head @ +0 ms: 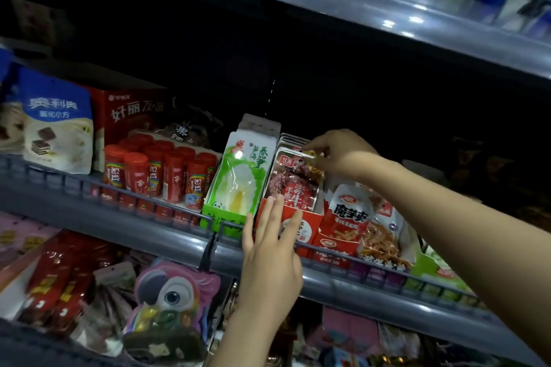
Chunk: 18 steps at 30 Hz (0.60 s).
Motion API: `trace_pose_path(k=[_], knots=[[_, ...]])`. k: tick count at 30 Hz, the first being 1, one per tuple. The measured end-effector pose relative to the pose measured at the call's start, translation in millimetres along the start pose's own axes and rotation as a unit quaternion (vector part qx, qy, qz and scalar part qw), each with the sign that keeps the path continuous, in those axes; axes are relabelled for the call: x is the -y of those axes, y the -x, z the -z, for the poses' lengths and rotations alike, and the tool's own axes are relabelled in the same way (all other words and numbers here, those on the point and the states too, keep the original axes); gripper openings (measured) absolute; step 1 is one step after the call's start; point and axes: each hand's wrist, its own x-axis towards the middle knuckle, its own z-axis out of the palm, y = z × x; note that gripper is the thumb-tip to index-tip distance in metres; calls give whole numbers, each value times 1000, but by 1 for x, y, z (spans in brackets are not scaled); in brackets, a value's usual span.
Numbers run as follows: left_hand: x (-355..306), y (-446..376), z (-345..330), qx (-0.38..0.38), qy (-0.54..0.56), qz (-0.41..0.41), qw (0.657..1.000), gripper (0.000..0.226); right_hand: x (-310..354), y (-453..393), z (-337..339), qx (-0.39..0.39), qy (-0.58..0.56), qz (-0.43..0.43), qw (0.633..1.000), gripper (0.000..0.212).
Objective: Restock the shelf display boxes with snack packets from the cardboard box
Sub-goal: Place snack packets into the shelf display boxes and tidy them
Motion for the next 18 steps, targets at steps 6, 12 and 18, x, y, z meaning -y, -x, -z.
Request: trace_pose_path(k=[6, 12, 18], knots=[[-9, 17, 6, -43, 43, -20, 998, 48, 12, 84, 18, -133, -22, 59, 989, 28], [-17, 61, 11, 47, 40, -27, 998, 34, 16, 188, -8, -131, -202, 39, 970, 26], [-32, 114, 15, 171, 127, 95, 972, 25, 19, 285, -92, -73, -333, -75, 937, 35]])
